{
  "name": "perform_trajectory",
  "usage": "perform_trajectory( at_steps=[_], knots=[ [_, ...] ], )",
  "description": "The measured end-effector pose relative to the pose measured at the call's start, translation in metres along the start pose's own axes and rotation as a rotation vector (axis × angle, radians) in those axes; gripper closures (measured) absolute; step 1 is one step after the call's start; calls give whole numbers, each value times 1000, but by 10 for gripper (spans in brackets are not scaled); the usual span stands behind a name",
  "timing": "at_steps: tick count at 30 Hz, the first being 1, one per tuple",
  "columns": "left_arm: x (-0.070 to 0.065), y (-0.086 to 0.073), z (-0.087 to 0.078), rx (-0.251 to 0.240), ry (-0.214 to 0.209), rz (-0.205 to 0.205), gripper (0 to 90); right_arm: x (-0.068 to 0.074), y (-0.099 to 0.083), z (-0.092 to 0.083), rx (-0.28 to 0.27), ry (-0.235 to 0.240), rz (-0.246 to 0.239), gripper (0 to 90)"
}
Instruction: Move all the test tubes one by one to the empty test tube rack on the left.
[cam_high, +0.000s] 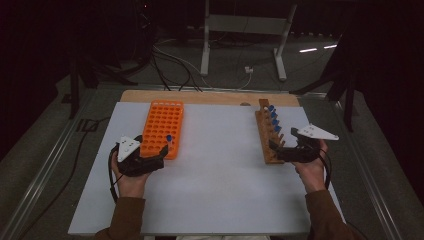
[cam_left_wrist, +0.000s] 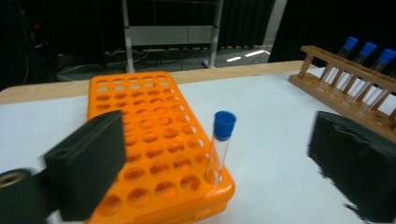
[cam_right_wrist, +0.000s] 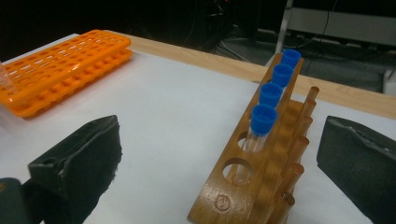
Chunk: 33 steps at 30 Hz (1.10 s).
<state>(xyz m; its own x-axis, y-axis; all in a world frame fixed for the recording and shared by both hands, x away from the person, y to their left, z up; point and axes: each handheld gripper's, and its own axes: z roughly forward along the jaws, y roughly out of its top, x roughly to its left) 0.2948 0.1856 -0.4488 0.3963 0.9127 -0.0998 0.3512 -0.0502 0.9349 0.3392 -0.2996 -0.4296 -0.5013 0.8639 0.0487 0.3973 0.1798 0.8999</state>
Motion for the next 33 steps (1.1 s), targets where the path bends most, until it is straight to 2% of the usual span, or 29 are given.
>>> perform_trajectory(
  at_steps=[3,7,10,13,15,19,20,21,22,24,25,33],
  knots=[
    [2,0,-1,-10,14,-8,7,-4,1,6,13,-5,21,16],
    [1,-1,-1,0,11,5,7,-6,0,16,38,-18,22,63],
    [2,-3,-1,4,3,-10,7,-9,-4,27,67,-46,35,112],
    [3,-5,-1,4,14,-15,7,-11,-5,31,69,-53,45,155],
    [4,-5,-2,5,21,-17,8,-12,-6,34,75,-78,54,188],
    [6,-7,-1,9,20,-27,8,-15,-6,38,79,-72,48,402],
    [6,-7,-1,13,18,-28,8,-16,-7,41,93,-93,37,501],
    [6,-8,0,13,19,-28,8,-16,-7,41,93,-93,37,501],
    [6,-8,0,14,18,-28,8,-16,-7,42,99,-101,38,547],
    [5,-8,0,14,16,-27,8,-17,-8,44,102,-106,40,705],
    [5,-8,0,13,15,-27,8,-18,-8,45,104,-105,42,746],
    [4,-9,1,19,14,-20,10,-19,-6,51,109,-125,45,759]
  ],
)
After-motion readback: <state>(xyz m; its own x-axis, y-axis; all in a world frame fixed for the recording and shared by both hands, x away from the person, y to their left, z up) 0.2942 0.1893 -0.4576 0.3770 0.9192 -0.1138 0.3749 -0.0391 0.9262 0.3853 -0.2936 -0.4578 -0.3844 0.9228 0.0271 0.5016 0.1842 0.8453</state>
